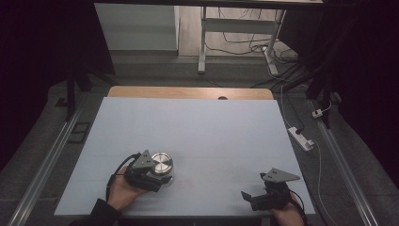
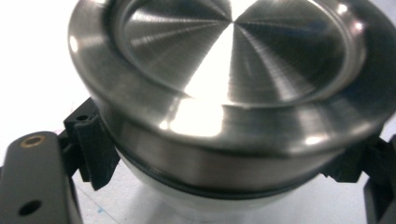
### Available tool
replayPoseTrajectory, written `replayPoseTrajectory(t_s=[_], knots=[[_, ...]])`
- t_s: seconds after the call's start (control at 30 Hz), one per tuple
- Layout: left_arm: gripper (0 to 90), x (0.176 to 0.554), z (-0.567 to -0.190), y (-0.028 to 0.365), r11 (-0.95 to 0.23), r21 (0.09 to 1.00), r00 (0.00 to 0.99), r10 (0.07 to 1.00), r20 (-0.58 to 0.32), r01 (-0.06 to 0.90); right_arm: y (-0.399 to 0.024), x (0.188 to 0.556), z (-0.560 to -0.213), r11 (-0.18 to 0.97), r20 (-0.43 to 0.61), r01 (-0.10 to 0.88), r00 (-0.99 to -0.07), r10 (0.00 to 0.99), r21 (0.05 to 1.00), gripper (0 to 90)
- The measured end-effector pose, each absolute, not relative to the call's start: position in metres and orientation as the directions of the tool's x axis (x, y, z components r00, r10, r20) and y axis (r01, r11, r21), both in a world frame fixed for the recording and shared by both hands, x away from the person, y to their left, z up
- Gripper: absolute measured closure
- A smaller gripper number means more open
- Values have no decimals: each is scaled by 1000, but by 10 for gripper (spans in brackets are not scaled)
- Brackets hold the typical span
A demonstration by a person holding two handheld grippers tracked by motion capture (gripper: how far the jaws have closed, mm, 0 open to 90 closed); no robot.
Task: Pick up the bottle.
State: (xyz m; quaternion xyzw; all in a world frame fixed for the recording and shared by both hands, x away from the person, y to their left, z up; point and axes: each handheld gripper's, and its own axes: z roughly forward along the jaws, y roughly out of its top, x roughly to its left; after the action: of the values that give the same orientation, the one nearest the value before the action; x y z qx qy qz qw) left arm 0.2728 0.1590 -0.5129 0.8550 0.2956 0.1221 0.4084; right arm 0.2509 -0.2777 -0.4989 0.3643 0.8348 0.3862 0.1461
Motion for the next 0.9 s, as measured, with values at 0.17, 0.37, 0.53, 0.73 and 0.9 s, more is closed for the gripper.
replayPoseTrajectory(t_s=[0.17,0.37,0.53,0.73,0.9], knots=[[159,273,-506,163,-464,788,788,614,-41,404,-278,251,-499,435,39,497,-691,722,751,0],[159,275,-500,161,-467,792,788,614,-28,392,-278,251,-499,433,40,498,-689,723,752,0],[160,276,-494,157,-475,794,794,608,-17,380,-278,251,-499,432,40,498,-689,724,752,0],[159,278,-486,152,-482,795,807,590,-18,370,-278,251,-499,432,41,499,-688,724,752,0],[160,281,-479,148,-482,799,816,578,-19,360,-278,251,-499,431,41,499,-688,725,752,0]])
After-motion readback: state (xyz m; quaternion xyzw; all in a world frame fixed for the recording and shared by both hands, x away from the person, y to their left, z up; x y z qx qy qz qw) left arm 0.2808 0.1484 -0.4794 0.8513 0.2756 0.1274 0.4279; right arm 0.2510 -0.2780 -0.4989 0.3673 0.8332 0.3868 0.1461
